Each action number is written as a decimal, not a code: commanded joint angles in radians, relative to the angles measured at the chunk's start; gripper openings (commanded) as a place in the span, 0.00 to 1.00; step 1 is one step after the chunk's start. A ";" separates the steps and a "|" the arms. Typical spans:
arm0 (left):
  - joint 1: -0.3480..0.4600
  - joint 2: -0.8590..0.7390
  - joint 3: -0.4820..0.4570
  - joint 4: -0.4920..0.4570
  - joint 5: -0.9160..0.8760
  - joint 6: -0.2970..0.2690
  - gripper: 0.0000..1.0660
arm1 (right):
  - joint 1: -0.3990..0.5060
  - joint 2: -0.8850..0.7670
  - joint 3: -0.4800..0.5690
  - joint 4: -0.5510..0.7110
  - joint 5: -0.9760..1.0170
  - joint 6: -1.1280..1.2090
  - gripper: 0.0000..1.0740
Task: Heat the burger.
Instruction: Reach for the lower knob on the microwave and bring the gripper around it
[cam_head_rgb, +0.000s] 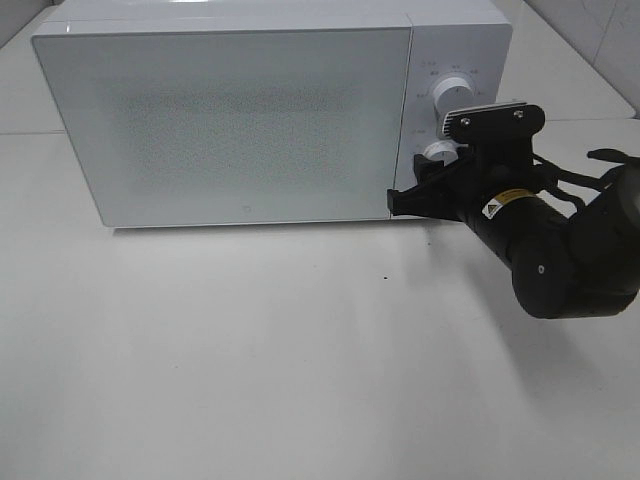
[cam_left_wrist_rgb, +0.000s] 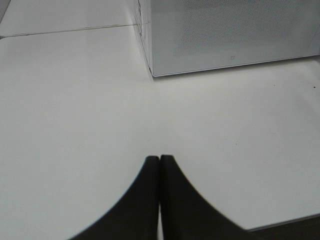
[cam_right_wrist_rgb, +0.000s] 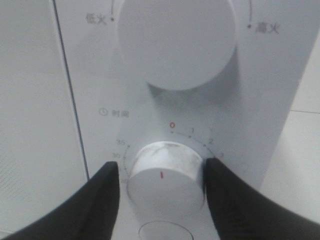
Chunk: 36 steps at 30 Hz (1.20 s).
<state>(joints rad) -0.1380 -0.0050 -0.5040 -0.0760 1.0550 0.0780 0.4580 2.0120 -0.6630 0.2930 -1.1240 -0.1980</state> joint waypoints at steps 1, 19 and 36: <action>0.002 -0.009 0.003 -0.001 -0.015 -0.009 0.00 | -0.004 -0.009 -0.029 -0.040 -0.076 -0.017 0.39; 0.002 -0.009 0.003 -0.001 -0.015 -0.009 0.00 | -0.004 -0.009 -0.029 -0.037 -0.057 0.191 0.00; 0.002 -0.009 0.003 -0.001 -0.015 -0.009 0.00 | -0.004 -0.009 -0.029 -0.026 -0.088 1.395 0.00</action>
<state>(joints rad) -0.1380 -0.0050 -0.5040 -0.0760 1.0550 0.0770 0.4570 2.0130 -0.6600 0.2910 -1.1350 1.1010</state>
